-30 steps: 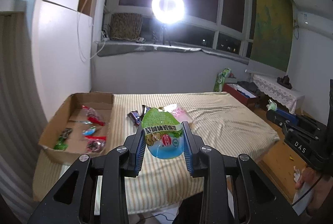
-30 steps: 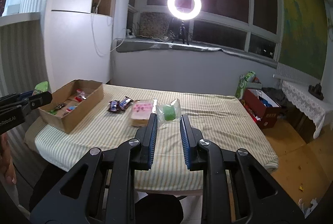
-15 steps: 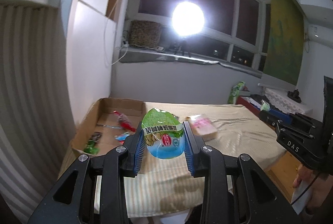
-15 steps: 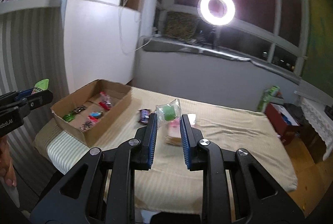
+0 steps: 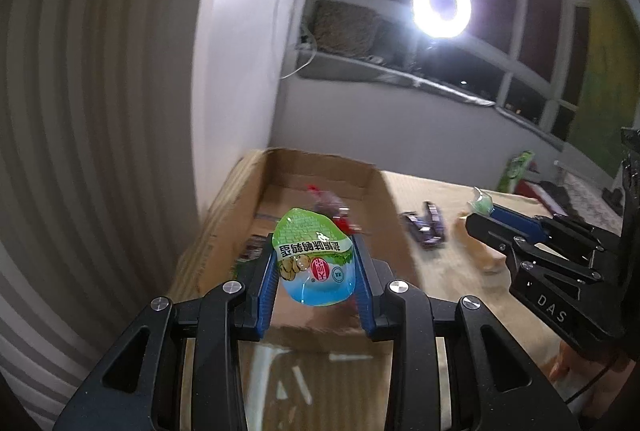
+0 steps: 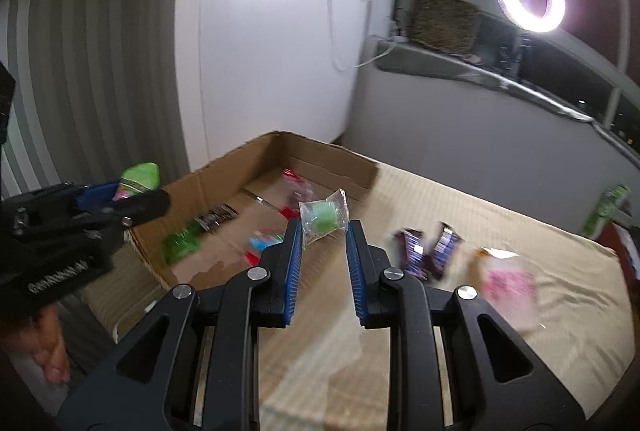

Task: Organize snacks
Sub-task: 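Carry both items to the cardboard box and open both tools to drop them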

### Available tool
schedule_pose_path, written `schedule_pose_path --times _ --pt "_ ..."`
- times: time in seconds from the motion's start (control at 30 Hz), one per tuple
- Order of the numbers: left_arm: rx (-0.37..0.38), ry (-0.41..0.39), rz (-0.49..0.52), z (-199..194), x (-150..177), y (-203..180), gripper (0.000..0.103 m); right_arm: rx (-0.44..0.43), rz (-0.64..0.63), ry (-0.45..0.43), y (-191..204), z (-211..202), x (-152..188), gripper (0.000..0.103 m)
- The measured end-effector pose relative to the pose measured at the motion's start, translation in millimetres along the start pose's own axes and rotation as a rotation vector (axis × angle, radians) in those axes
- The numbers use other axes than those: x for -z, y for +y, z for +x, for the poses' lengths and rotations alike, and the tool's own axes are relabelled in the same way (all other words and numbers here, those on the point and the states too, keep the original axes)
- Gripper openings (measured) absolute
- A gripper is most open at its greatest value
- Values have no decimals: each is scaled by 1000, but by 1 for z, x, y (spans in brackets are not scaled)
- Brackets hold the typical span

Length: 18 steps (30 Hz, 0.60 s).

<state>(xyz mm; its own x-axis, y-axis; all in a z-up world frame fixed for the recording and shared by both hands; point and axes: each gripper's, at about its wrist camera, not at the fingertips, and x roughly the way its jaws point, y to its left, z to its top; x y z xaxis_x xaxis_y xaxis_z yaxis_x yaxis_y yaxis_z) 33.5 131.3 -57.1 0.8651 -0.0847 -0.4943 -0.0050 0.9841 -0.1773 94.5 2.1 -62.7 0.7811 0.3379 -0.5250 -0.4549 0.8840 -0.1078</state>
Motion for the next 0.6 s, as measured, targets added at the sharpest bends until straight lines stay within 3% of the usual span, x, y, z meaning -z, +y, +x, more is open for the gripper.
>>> schedule_pose_path --times 0.23,0.6 --pt "-54 14 -12 23 -9 8 31 -57 -22 -18 6 19 -12 23" --pt "-49 35 19 42 -9 -3 31 -96 -13 -10 -2 34 -8 23"
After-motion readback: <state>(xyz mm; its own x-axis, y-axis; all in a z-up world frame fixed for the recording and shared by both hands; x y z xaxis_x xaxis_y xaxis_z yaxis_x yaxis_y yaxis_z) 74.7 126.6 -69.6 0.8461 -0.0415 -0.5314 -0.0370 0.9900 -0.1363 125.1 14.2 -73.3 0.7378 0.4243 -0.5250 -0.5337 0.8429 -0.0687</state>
